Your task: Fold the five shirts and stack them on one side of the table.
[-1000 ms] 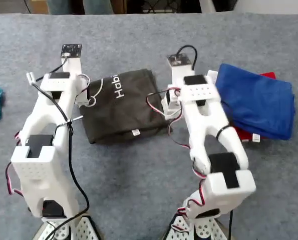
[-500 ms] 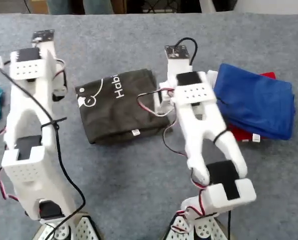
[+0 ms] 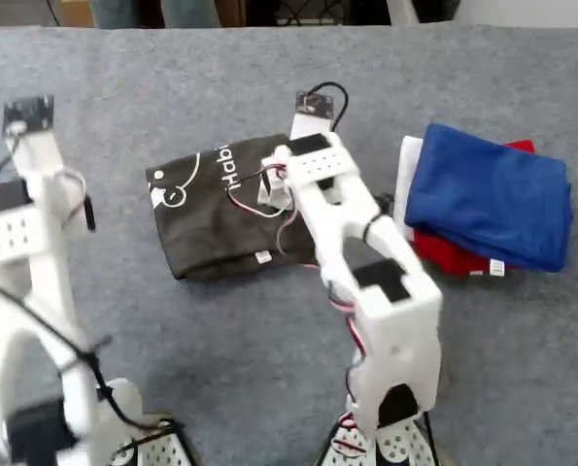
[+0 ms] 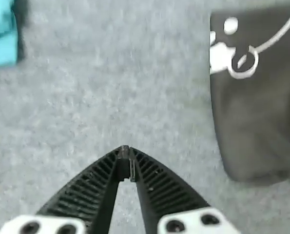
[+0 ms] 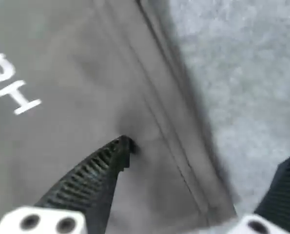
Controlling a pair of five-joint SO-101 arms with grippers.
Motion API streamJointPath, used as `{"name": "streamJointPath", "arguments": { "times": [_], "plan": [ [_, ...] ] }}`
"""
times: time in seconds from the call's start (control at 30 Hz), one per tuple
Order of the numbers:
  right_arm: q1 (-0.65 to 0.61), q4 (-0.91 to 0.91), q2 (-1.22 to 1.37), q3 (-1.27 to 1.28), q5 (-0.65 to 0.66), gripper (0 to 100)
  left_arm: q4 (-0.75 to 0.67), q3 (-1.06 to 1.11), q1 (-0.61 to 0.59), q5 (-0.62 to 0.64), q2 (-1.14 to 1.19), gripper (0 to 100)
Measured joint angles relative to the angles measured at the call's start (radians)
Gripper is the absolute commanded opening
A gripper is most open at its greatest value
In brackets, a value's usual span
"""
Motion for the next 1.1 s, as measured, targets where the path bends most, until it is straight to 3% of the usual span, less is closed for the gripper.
{"name": "streamJointPath", "arguments": {
  "times": [0.2,0.47,0.8,0.97,1.1],
  "plan": [
    [-0.003,0.17,0.206,-0.278,-0.008,40.8,-0.009,0.244,-0.006,-0.002,-0.232,3],
    [-0.003,0.434,0.393,-0.617,-0.008,5.6,0.006,0.331,-0.006,-0.002,-0.368,3],
    [0.015,0.603,0.512,-0.853,0.052,1.4,0.023,0.333,-0.025,-0.003,-0.402,3],
    [0.031,0.614,0.516,-0.898,0.091,1.4,0.023,0.333,-0.143,-0.003,-0.402,3],
    [0.034,0.614,0.466,-0.904,0.163,1.3,0.023,0.339,-0.224,-0.077,-0.402,3]
  ]
}}
